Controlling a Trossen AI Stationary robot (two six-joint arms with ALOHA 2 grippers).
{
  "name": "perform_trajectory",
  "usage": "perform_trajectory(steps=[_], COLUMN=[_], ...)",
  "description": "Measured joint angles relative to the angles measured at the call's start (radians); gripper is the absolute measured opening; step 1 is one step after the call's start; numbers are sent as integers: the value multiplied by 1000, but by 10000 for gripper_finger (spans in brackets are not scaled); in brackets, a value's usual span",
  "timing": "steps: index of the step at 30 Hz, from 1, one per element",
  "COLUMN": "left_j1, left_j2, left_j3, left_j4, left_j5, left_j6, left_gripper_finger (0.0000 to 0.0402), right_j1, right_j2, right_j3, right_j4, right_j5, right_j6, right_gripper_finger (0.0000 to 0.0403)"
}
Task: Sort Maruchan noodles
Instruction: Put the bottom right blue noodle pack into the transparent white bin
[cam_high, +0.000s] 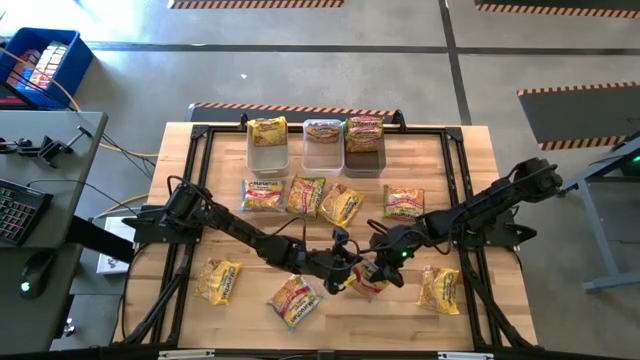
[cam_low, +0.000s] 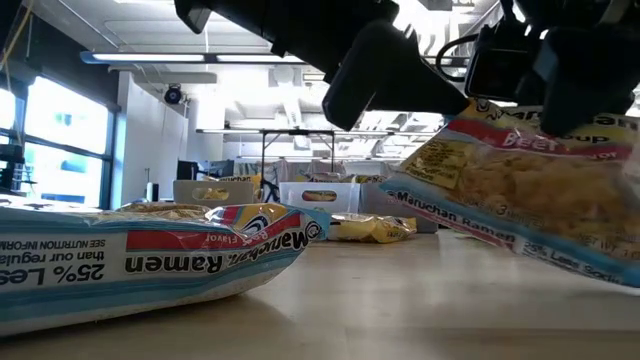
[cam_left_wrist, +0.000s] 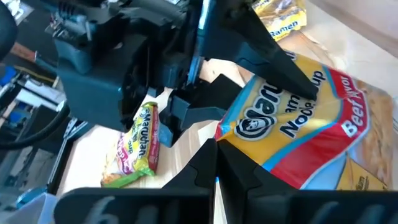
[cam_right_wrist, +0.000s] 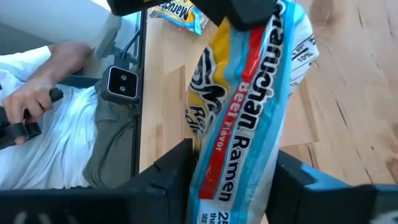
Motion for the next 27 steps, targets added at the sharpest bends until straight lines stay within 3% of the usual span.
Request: perform_trajectory(steps=[7,14,20,27], left_j1=[0,2,36,66], left_j2=[-7,-146,-346,-553], left_j3=[0,-52,-286,-654], left_j4=[-27,-163,-59,336], left_j5=[-58,-31,95,185], left_j6=[-37,-146,-293,-438], left_gripper_finger=[1,1,1,1], right_j1=[0,-1,-3,-32], right_j2=[0,-2,-2,-2], right_j3=[0,0,19,212], right_j4=[0,14,-25,-332], right_j5=[51,93,84,84], right_j6=[-1,-10,-38,-174], right_gripper_finger=[100,74,71,71])
